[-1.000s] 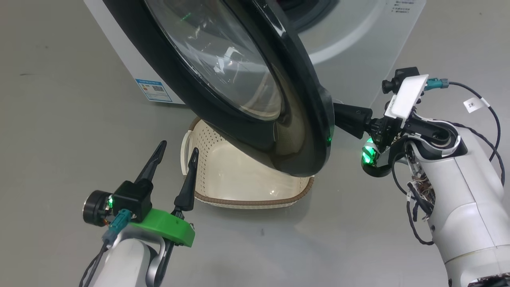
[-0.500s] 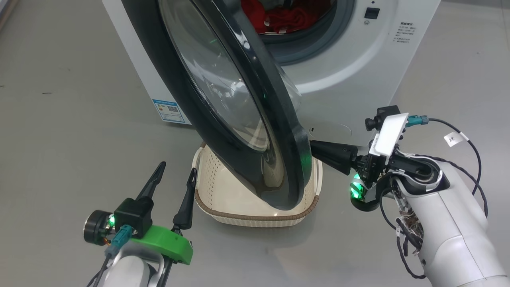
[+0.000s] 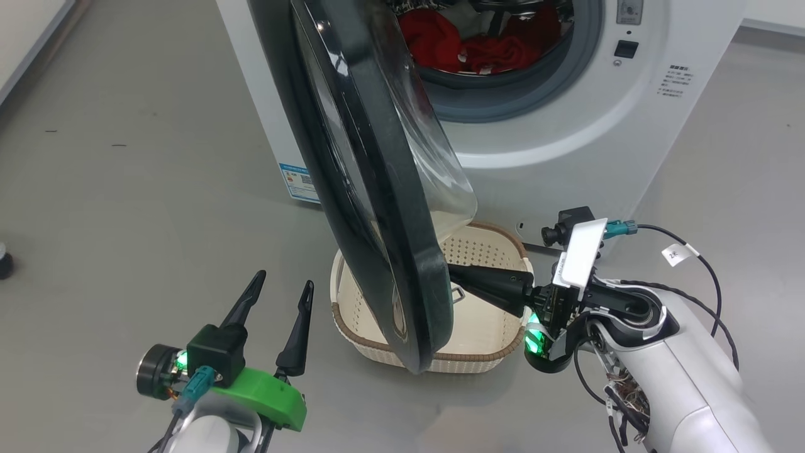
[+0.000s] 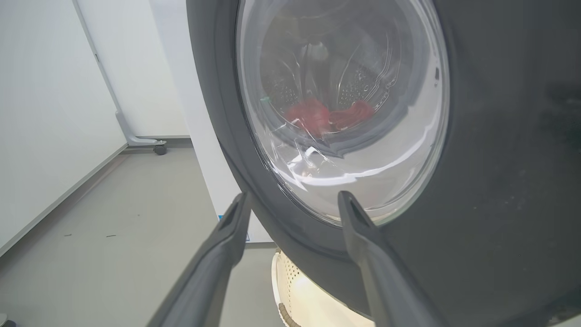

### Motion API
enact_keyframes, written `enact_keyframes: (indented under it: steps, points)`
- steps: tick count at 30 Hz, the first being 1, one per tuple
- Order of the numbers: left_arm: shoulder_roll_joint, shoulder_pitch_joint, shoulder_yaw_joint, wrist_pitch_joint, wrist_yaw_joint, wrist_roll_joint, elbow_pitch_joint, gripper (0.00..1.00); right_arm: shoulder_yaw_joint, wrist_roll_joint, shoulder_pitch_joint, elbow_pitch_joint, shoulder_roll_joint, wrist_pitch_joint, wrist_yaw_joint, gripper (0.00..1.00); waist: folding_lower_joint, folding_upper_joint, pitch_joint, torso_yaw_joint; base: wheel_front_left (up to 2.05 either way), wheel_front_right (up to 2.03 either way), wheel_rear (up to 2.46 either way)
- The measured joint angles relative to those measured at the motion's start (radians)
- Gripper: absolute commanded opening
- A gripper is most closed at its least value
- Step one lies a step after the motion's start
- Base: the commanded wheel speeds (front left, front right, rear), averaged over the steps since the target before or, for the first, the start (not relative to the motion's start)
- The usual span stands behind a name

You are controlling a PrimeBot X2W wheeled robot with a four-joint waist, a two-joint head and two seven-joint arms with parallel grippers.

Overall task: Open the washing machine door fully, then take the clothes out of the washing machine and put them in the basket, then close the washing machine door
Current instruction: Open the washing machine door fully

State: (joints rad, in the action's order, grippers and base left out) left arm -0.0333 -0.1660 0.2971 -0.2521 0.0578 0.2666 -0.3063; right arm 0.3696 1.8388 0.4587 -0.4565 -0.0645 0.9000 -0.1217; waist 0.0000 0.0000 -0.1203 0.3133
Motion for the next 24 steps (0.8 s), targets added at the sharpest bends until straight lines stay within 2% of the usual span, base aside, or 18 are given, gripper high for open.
enact_keyframes:
  steps: [15, 24]
  points:
    - [-0.001, 0.012, 0.000, 0.000, 0.000, -0.005, -0.005, 1.00, 0.099, 0.051, -0.040, 0.039, 0.000, -0.062, 0.000, 0.00, 0.0000, 0.0000, 0.024, 0.064, 0.00, 0.00, 0.00]
    - [-0.001, 0.023, -0.006, 0.000, 0.000, -0.006, -0.002, 1.00, 0.134, 0.061, -0.042, 0.048, 0.001, -0.104, 0.000, 0.00, 0.0000, 0.0000, 0.030, 0.071, 0.00, 0.00, 0.00]
